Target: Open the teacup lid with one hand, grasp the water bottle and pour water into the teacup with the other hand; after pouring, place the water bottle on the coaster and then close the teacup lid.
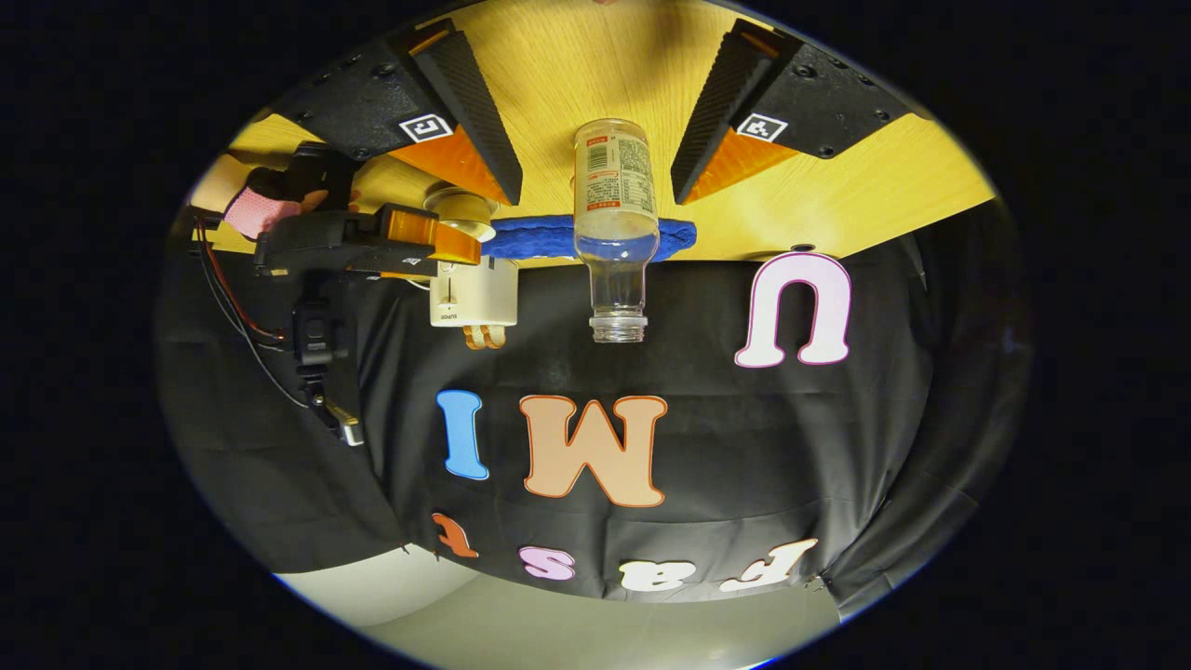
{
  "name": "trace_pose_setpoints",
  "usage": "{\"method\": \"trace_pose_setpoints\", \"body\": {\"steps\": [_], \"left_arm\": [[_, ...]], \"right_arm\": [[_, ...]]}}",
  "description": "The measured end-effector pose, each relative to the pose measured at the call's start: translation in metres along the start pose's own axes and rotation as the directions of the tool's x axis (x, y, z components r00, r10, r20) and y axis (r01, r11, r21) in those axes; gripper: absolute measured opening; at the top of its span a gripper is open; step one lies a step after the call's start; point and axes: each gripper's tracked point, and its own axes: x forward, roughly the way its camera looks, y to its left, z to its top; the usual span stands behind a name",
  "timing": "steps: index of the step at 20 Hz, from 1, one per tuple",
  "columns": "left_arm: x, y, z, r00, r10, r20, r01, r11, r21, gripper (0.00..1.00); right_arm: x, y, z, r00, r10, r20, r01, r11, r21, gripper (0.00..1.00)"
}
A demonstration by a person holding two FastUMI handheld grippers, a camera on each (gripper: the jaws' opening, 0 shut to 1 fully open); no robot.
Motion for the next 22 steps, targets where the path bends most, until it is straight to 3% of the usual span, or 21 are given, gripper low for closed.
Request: {"method": "trace_pose_setpoints", "body": {"steps": [1,6,9,17,19,22], "left_arm": [[0.000,0.000,0.000,1.000,0.000,0.000,0.000,1.000,0.000,0.94],[0.000,-0.001,0.000,1.000,-0.003,0.000,0.003,1.000,0.000,0.94],[0.001,-0.001,0.001,1.000,-0.003,0.000,0.003,1.000,0.000,0.94],[0.000,-0.001,0.001,1.000,-0.002,0.000,0.002,1.000,0.000,0.94],[0.001,-0.001,0.001,1.000,-0.002,0.001,0.002,1.000,0.000,0.94],[0.001,-0.001,0.000,1.000,-0.002,0.000,0.002,1.000,0.000,0.94]], "right_arm": [[0.004,-0.001,-0.001,1.000,-0.008,-0.008,0.008,1.000,0.000,0.82],[0.014,0.001,-0.012,0.997,0.012,-0.077,-0.012,1.000,-0.005,0.80],[0.016,-0.001,-0.009,0.997,0.005,-0.078,-0.005,1.000,0.000,0.40],[0.013,-0.002,-0.008,0.997,0.002,-0.074,-0.003,1.000,-0.012,0.34],[0.013,-0.005,-0.005,0.999,-0.002,-0.051,0.001,1.000,-0.010,0.28],[0.008,-0.004,0.002,1.000,0.003,-0.004,-0.003,1.000,-0.011,0.28]]}}
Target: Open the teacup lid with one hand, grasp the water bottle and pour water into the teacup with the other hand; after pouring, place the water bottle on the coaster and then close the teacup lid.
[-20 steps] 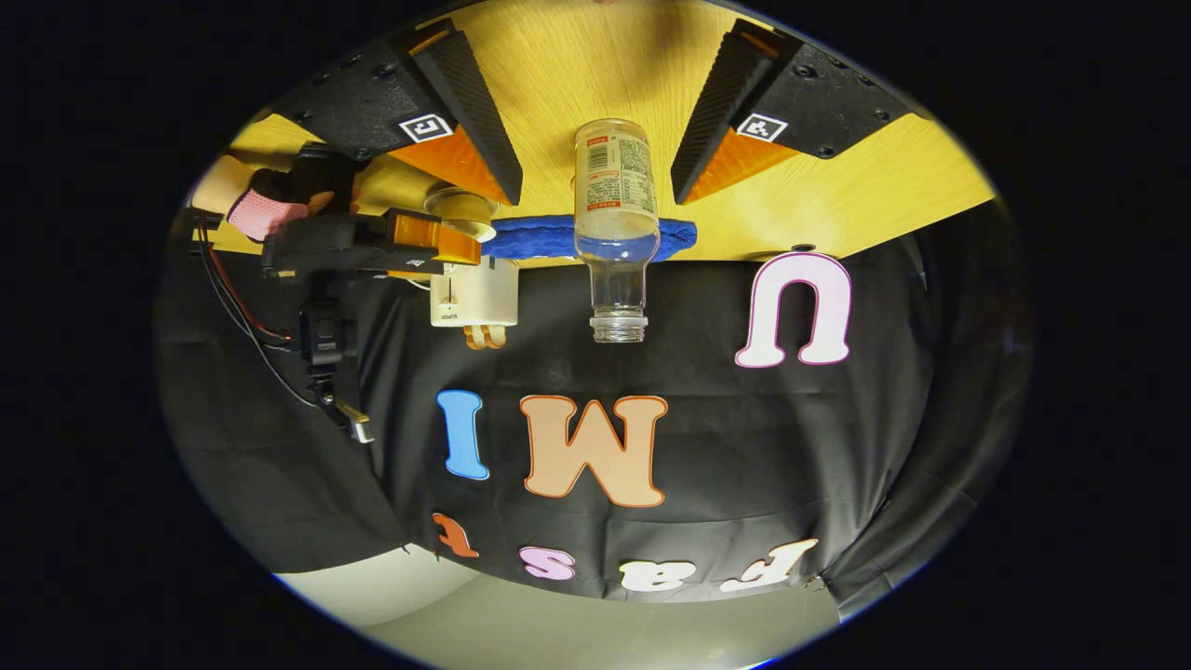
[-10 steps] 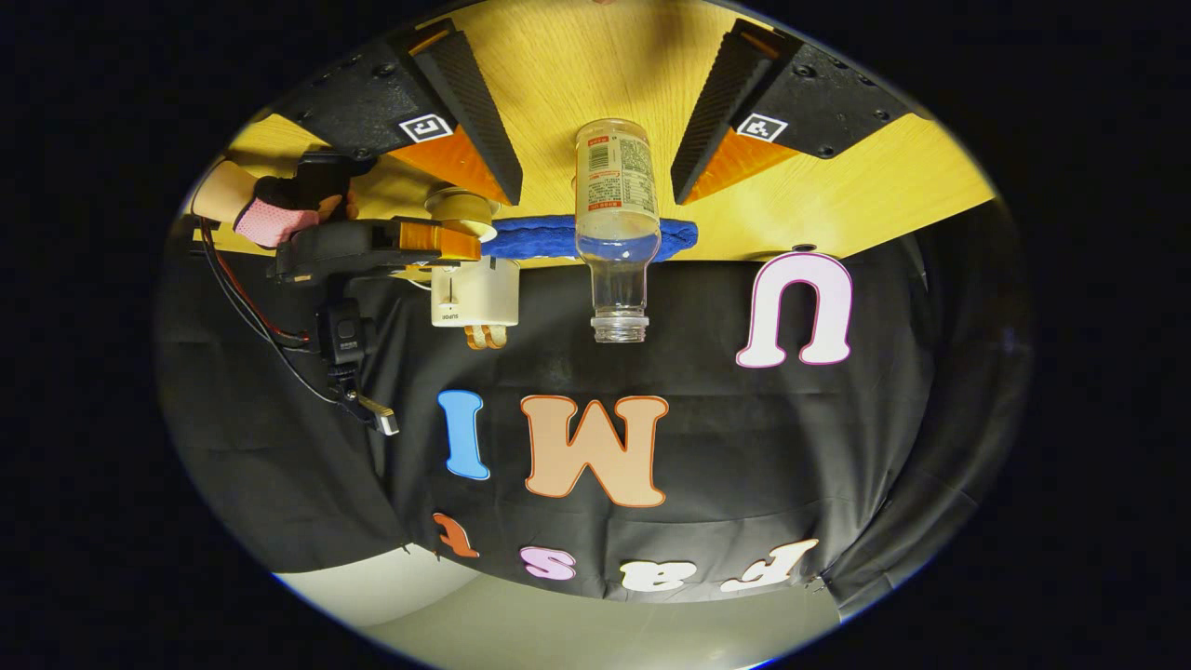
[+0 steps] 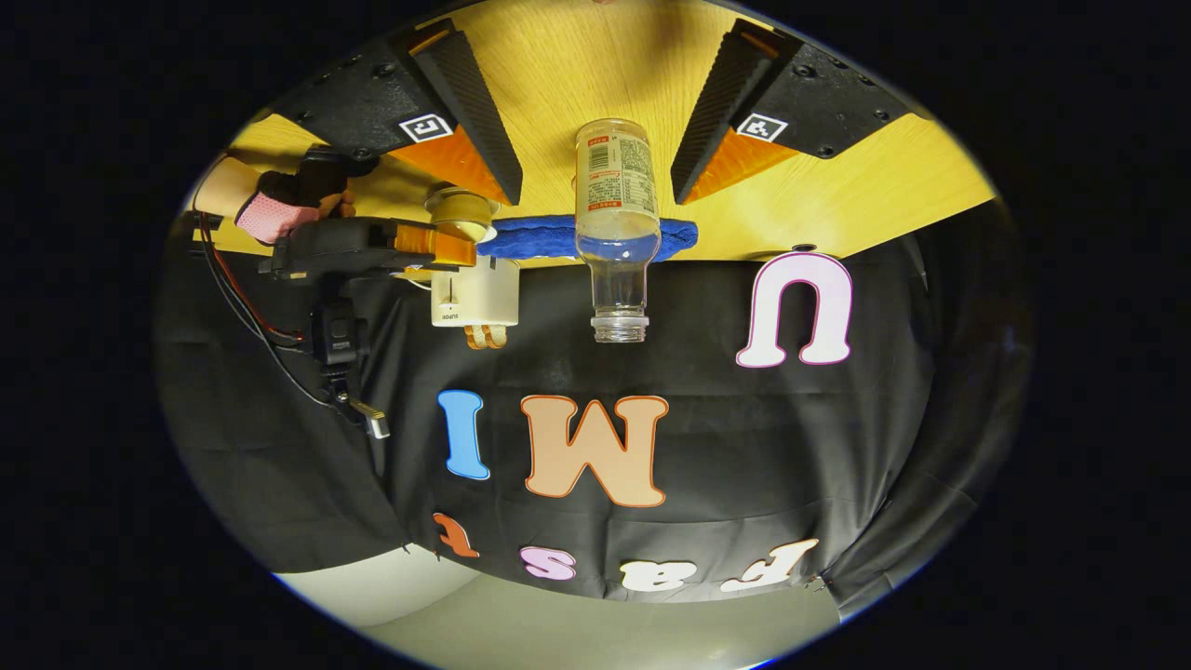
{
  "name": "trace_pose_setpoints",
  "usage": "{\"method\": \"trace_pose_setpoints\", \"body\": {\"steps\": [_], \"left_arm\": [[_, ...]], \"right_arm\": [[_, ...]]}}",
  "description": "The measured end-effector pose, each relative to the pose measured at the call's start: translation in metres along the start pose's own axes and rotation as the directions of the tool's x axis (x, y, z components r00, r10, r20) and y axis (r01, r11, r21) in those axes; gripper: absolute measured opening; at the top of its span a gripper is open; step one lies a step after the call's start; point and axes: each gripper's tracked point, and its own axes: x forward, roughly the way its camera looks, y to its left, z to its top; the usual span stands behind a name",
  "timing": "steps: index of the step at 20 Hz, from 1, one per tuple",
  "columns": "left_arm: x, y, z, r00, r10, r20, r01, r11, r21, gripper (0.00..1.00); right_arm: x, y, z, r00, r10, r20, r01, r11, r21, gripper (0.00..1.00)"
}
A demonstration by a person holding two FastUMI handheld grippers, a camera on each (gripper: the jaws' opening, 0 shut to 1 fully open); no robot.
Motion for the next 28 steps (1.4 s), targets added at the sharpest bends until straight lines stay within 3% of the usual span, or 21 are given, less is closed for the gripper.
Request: {"method": "trace_pose_setpoints", "body": {"steps": [15,23,28], "left_arm": [[0.002,0.001,0.000,1.000,0.004,-0.005,-0.004,1.000,0.000,0.94],[0.016,0.005,-0.002,1.000,0.023,-0.012,-0.023,1.000,0.003,0.94],[0.038,0.007,-0.005,0.999,0.020,-0.029,-0.020,1.000,0.005,0.95]], "right_arm": [[-0.063,-0.005,0.008,0.997,-0.007,0.080,0.007,1.000,0.009,0.28],[-0.109,-0.007,0.008,0.995,-0.033,0.092,0.032,0.999,0.010,0.28],[-0.115,-0.013,0.008,0.994,-0.061,0.094,0.060,0.998,0.012,0.28]]}}
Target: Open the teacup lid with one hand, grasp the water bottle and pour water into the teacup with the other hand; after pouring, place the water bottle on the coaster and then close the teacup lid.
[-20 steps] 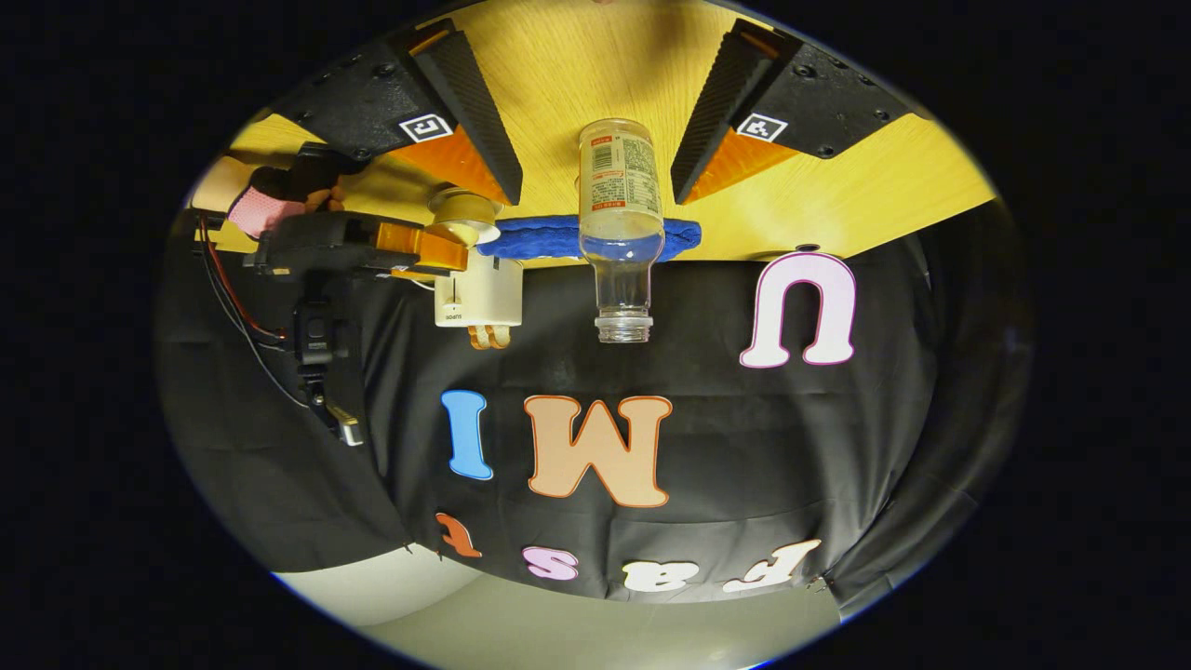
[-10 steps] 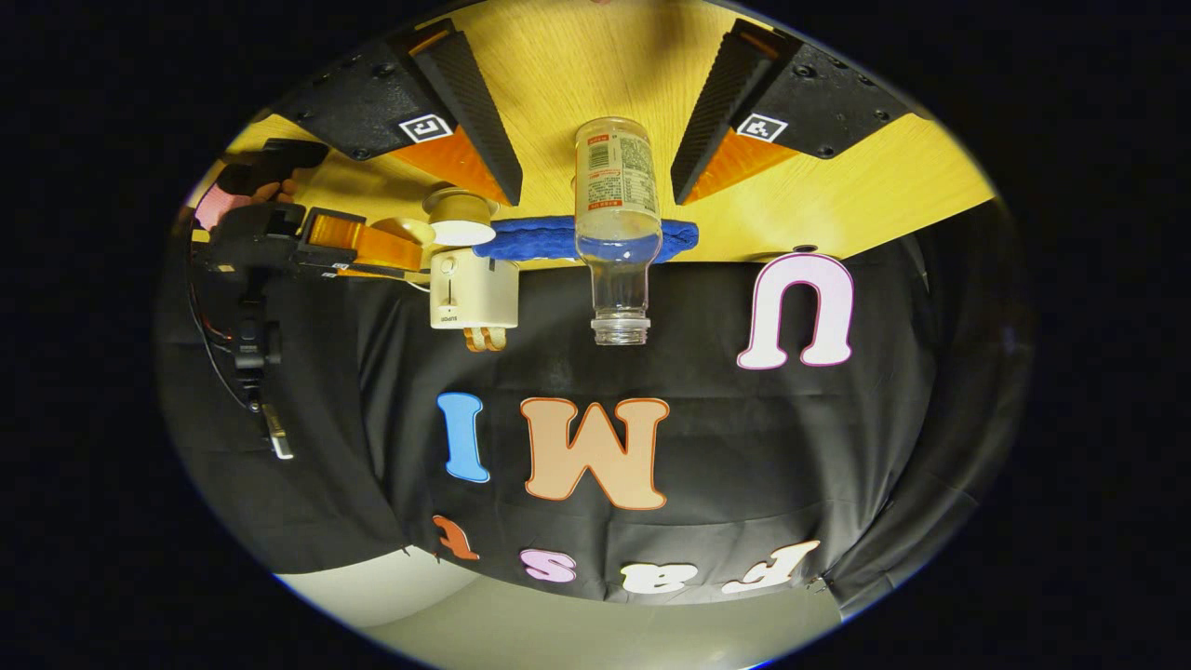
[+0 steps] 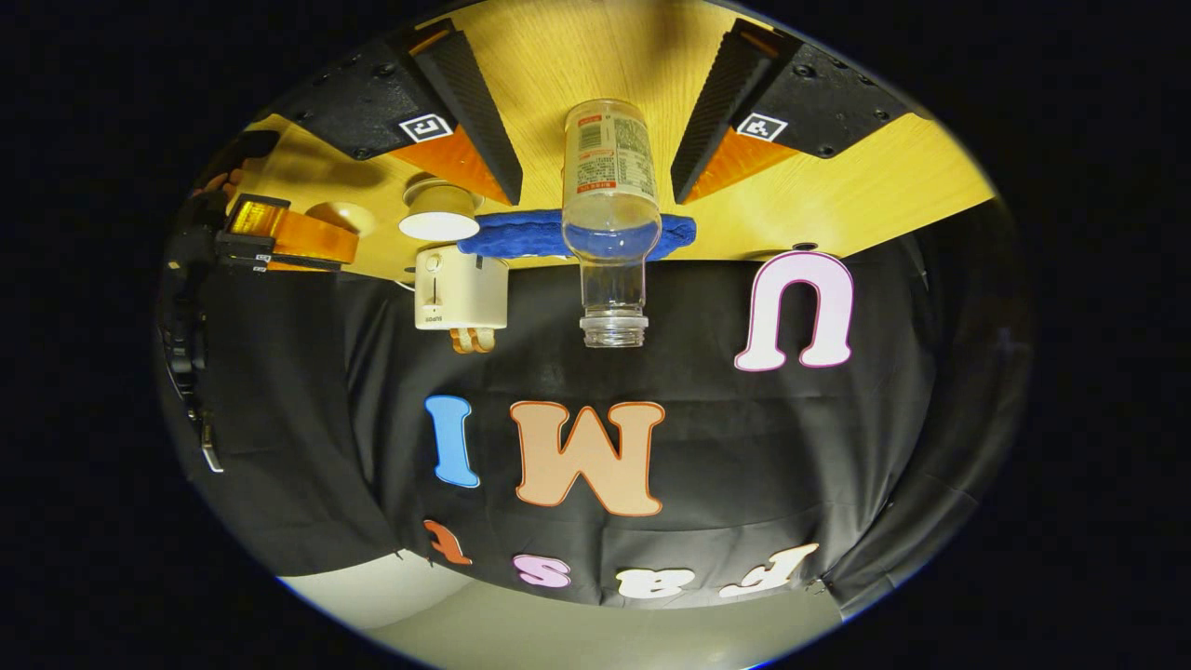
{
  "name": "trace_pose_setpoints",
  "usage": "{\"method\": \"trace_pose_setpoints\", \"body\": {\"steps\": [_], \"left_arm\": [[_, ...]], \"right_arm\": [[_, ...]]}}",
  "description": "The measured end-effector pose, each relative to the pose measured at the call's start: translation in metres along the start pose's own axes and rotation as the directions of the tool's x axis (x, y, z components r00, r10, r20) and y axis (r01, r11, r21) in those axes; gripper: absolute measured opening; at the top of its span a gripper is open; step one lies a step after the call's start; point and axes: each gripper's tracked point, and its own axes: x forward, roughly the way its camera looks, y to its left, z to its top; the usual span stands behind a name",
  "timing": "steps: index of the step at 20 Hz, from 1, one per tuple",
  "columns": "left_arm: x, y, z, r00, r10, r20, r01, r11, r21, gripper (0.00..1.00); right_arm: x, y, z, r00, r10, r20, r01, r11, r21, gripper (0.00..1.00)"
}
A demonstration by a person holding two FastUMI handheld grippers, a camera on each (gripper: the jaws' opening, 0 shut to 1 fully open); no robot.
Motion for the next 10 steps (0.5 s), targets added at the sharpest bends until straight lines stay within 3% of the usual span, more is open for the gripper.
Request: {"method": "trace_pose_setpoints", "body": {"steps": [4,10], "left_arm": [[0.017,0.008,-0.008,0.999,0.022,-0.049,-0.022,1.000,0.005,0.94],[0.037,0.009,-0.015,0.995,-0.001,-0.097,0.000,1.000,-0.004,0.94]], "right_arm": [[0.000,-0.001,0.000,1.000,-0.007,0.001,0.007,1.000,0.000,0.28],[-0.001,0.000,0.001,1.000,-0.004,0.001,0.004,1.000,0.000,0.28]]}}
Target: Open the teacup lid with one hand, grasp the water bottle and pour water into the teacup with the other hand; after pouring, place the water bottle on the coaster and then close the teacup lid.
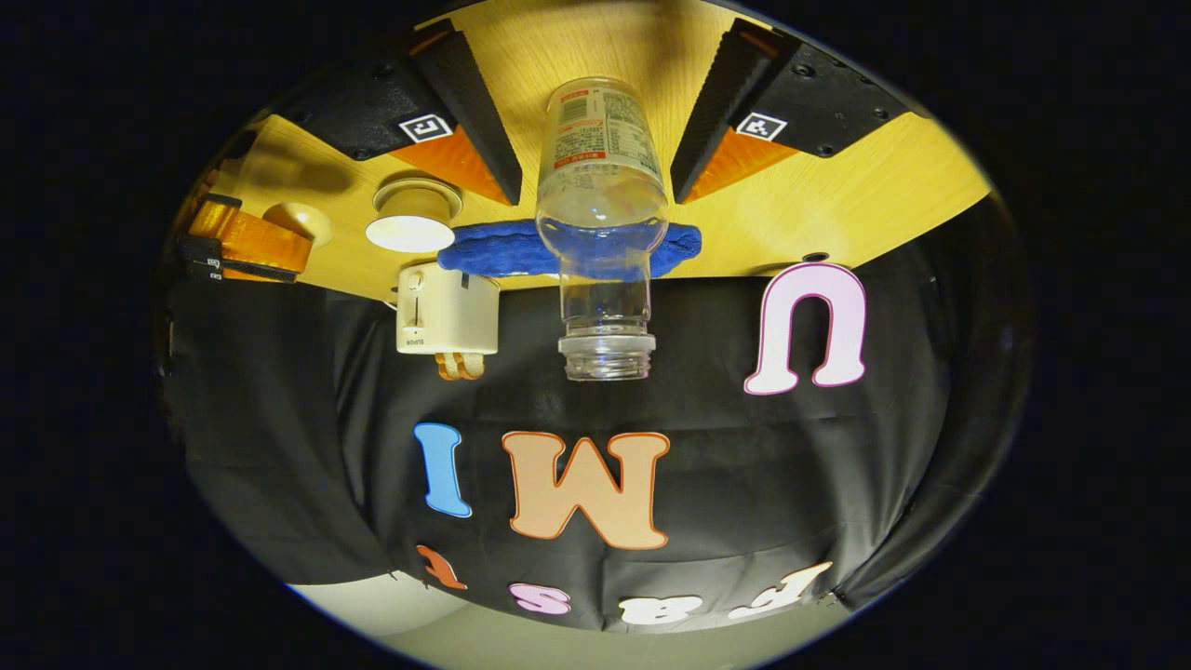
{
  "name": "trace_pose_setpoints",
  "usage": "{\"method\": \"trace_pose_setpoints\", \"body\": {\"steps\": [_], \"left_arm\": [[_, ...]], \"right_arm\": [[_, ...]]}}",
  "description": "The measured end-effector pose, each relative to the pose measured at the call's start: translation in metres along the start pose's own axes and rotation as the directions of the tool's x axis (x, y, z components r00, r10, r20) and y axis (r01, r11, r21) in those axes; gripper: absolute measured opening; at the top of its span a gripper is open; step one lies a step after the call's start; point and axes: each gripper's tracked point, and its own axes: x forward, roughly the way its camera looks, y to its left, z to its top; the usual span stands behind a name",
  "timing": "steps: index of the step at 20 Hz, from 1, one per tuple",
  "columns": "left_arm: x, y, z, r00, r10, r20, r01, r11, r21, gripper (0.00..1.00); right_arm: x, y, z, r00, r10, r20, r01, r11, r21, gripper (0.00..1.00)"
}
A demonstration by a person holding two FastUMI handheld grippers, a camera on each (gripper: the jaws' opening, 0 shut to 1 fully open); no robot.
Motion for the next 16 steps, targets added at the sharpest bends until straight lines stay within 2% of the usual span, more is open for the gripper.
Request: {"method": "trace_pose_setpoints", "body": {"steps": [3,6,7,12,16], "left_arm": [[0.008,-0.003,-0.010,0.998,-0.022,-0.065,0.021,1.000,-0.002,0.93],[0.012,-0.004,-0.016,0.994,-0.025,-0.110,0.027,0.999,0.020,0.83],[0.010,-0.004,-0.015,0.994,-0.023,-0.110,0.026,0.999,0.022,0.75],[0.013,-0.003,-0.016,0.993,-0.010,-0.120,0.014,0.999,0.034,0.72],[0.019,0.009,-0.006,0.986,0.073,-0.153,-0.046,0.984,0.174,0.71]], "right_arm": [[0.000,0.000,-0.001,1.000,0.001,0.001,-0.001,1.000,0.000,0.28],[0.001,0.000,-0.001,1.000,0.001,0.000,-0.001,1.000,0.000,0.28],[0.000,0.001,-0.001,1.000,0.004,0.000,-0.004,1.000,0.000,0.28],[-0.005,-0.008,0.000,1.000,-0.002,-0.001,0.002,1.000,0.000,0.28],[-0.007,-0.039,0.000,0.998,-0.064,-0.001,0.064,0.998,-0.002,0.27]]}}
